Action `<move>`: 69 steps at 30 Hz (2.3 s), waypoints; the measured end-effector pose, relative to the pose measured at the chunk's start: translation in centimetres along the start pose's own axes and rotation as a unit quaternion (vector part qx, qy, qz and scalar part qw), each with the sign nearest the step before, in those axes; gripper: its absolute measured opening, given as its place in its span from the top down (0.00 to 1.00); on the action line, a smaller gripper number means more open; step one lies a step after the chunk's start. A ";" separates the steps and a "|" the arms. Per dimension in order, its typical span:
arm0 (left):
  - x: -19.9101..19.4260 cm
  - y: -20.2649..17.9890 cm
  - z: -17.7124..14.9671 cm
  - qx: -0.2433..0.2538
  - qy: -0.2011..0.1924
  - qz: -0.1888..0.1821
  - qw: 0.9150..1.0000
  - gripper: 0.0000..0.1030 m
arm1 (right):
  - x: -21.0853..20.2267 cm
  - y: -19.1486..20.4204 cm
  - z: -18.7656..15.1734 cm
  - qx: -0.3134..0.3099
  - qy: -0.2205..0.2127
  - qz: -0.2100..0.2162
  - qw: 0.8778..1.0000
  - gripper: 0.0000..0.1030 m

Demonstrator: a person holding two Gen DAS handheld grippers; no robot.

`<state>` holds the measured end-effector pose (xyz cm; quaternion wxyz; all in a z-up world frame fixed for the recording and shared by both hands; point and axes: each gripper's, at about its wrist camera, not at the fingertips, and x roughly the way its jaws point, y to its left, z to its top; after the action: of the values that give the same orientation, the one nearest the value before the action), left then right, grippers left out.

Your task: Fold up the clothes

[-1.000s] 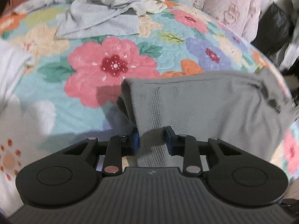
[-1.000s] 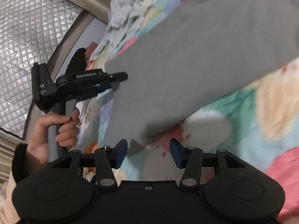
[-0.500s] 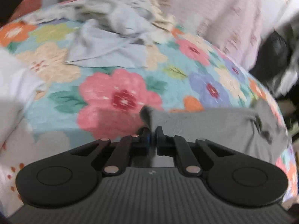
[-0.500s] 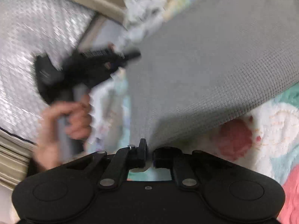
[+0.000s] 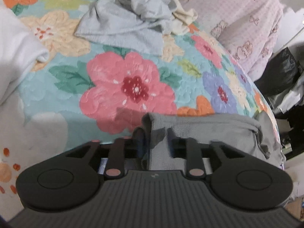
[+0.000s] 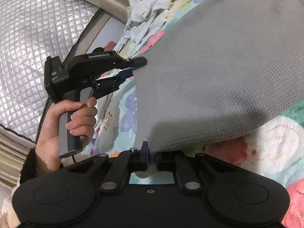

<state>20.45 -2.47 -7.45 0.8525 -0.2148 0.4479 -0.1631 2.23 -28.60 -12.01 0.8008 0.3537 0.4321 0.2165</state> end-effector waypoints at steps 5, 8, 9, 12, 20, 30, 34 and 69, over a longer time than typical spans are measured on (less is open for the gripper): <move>0.7 -1.4 -0.2 0.044 0.001 -0.007 0.999 0.36 | -2.0 0.0 1.6 -0.035 -0.031 -0.038 0.998 0.91; 2.6 -1.0 -0.4 0.030 0.028 0.001 0.999 0.58 | -2.8 -1.1 2.3 -0.020 -0.043 -0.036 0.998 0.91; 2.9 -0.9 -0.5 0.027 0.031 0.000 0.999 0.89 | -2.9 -1.4 2.3 -0.010 -0.044 -0.031 0.998 0.91; 2.4 -1.0 -0.4 0.013 0.024 -0.022 0.999 0.94 | -2.8 -1.5 2.0 -0.005 -0.037 -0.021 0.999 0.91; 0.1 -3.7 0.2 0.016 -0.010 -0.038 0.999 0.94 | -4.0 -0.1 3.0 -0.021 -0.060 -0.030 0.998 0.91; 8.1 -22.2 2.8 0.117 0.026 -0.151 0.981 0.94 | -16.9 -6.1 12.5 0.017 -0.121 -0.152 0.981 0.90; 13.4 -26.5 0.9 0.143 0.058 -0.123 0.980 0.94 | -18.4 -12.3 13.8 0.087 -0.140 -0.141 0.976 0.90; 3.4 -20.3 -13.6 0.200 0.005 -0.085 0.976 0.43 | -15.0 -6.8 11.5 -0.150 -0.087 -0.286 0.942 0.39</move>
<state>9.28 -24.37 -6.31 0.8591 -0.0766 0.3903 -0.3221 4.22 -47.19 -4.78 0.9073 0.1083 0.4063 0.0096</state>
